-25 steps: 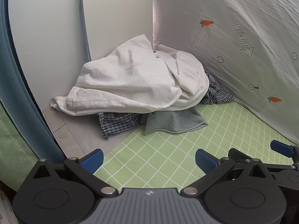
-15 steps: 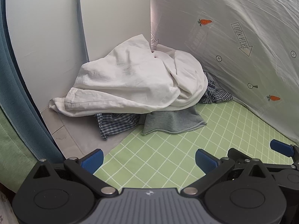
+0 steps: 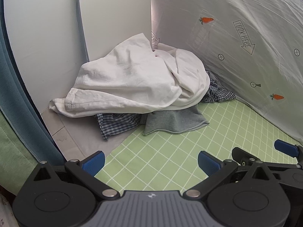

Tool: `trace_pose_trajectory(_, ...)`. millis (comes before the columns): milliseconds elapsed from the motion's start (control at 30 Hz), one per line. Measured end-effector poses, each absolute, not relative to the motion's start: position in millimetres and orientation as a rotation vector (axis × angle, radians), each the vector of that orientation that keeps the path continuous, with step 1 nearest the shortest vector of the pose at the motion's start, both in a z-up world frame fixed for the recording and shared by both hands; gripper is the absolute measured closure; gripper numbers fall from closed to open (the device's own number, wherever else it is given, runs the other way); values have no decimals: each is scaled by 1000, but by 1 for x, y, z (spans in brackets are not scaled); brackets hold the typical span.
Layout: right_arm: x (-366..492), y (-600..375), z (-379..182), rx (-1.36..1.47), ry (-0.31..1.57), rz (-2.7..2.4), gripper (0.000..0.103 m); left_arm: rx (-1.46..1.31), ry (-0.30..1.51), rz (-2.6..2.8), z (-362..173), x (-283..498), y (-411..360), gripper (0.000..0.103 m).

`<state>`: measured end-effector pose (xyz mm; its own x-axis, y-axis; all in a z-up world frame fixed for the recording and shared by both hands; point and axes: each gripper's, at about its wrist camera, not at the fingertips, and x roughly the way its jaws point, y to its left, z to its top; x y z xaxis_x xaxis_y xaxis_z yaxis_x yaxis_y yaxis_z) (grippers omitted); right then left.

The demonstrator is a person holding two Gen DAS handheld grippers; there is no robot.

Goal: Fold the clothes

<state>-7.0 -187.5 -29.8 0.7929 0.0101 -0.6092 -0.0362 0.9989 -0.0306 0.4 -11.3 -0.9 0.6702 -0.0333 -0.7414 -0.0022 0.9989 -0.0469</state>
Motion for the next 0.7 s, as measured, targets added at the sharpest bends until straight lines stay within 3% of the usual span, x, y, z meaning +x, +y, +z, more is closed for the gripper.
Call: trace_pose_trajectory(700, -7, -190, -29, -34, 666, 34, 0, -46, 843, -20, -4, 2, -9, 0)
